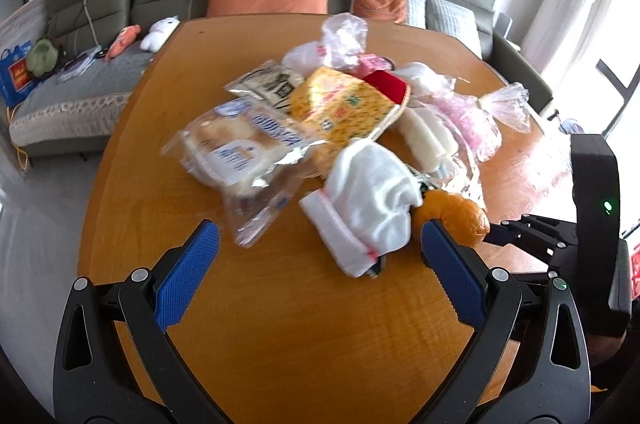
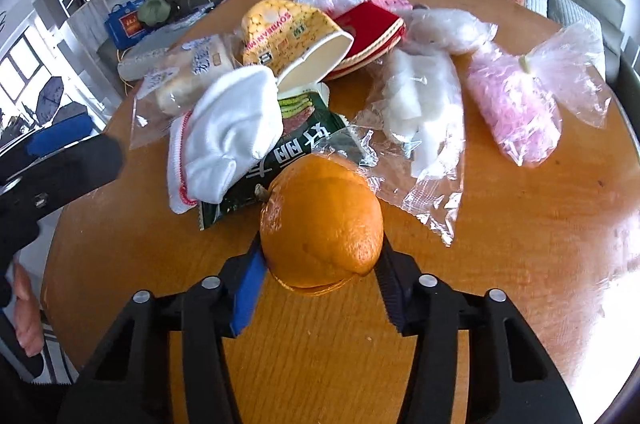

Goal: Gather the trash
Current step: 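Grasp the orange with the right tool while the left tool grasps the white mesh cloth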

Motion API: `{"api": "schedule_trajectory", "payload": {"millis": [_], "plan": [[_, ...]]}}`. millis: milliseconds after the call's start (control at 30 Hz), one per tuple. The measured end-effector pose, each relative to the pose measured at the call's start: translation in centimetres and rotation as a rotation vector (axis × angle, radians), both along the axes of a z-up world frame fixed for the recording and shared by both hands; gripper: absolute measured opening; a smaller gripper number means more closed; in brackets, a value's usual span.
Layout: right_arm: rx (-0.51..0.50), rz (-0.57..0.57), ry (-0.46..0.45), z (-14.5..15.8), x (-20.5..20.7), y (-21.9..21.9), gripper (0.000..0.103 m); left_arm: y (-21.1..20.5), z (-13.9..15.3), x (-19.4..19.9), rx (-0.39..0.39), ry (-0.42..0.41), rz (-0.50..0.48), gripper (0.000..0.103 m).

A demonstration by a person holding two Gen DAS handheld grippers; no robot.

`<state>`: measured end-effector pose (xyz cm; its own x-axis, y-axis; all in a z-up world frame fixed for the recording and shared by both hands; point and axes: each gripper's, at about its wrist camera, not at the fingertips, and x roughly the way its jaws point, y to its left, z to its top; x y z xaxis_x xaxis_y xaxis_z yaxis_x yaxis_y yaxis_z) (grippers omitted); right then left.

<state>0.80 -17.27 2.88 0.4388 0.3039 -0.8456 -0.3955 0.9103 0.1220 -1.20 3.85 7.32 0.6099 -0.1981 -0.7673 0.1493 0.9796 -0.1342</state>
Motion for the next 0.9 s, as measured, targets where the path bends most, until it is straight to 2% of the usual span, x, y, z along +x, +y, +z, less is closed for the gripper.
{"api": "schedule_trajectory", "payload": {"millis": [167, 333, 467, 533, 667, 900], "plan": [[0.032, 0.01, -0.002, 1.1, -1.3, -2.3, 0.052, -2.0, -0.5, 1.0, -0.002, 0.018, -0.016, 0.098], [0.036, 0.025, -0.022, 1.9, -2.0, -4.3, 0.052, -3.5, -2.2, 3.1, 0.011, 0.07, 0.026, 0.097], [0.045, 0.04, -0.041, 2.5, -2.2, -4.9, 0.052, -3.6, -4.0, 4.8, 0.008, 0.139, 0.068, 0.073], [0.051, 0.051, -0.063, 3.1, -2.4, -5.3, 0.052, -3.6, -4.5, 4.9, -0.003, 0.145, 0.078, 0.069], [0.082, 0.06, -0.103, 4.8, -2.8, -5.7, 0.052, -3.8, -3.5, 4.2, -0.005, 0.113, 0.056, 0.027], [0.119, 0.125, -0.141, 7.1, -2.0, -3.2, 0.052, -1.4, 0.1, 2.3, -0.057, 0.031, 0.065, 0.027]]}}
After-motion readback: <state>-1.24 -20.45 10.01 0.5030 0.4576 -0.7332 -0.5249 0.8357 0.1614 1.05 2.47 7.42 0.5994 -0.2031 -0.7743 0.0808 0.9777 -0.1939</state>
